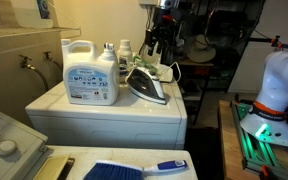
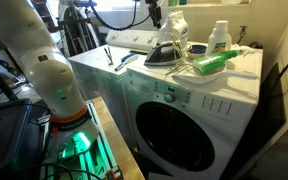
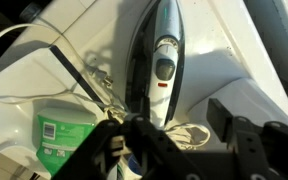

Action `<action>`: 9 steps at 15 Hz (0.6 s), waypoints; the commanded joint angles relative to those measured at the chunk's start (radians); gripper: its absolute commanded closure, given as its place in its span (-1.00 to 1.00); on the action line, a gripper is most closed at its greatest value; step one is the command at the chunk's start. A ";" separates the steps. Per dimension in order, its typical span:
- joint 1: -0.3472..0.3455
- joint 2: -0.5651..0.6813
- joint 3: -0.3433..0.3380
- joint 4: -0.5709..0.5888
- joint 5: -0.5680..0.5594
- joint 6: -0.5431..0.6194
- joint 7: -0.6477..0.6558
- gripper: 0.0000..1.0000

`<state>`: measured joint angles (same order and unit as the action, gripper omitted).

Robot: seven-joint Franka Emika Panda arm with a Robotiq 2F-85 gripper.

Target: Press the switch on the handle of the iron

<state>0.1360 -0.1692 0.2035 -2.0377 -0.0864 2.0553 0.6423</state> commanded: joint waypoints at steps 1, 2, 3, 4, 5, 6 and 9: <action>0.001 -0.072 -0.014 0.017 0.029 -0.107 -0.156 -0.90; -0.001 -0.085 -0.014 0.025 0.028 -0.140 -0.188 -0.98; -0.002 -0.101 -0.016 0.034 0.036 -0.173 -0.223 -1.00; 0.000 -0.114 -0.019 0.041 0.043 -0.202 -0.260 -1.00; 0.002 -0.131 -0.022 0.047 0.045 -0.227 -0.304 -1.00; -0.001 -0.144 -0.022 0.053 0.044 -0.252 -0.322 -1.00; -0.006 -0.182 -0.029 0.058 0.061 -0.287 -0.346 -1.00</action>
<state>0.1354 -0.3061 0.1902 -1.9744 -0.0664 1.8141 0.3417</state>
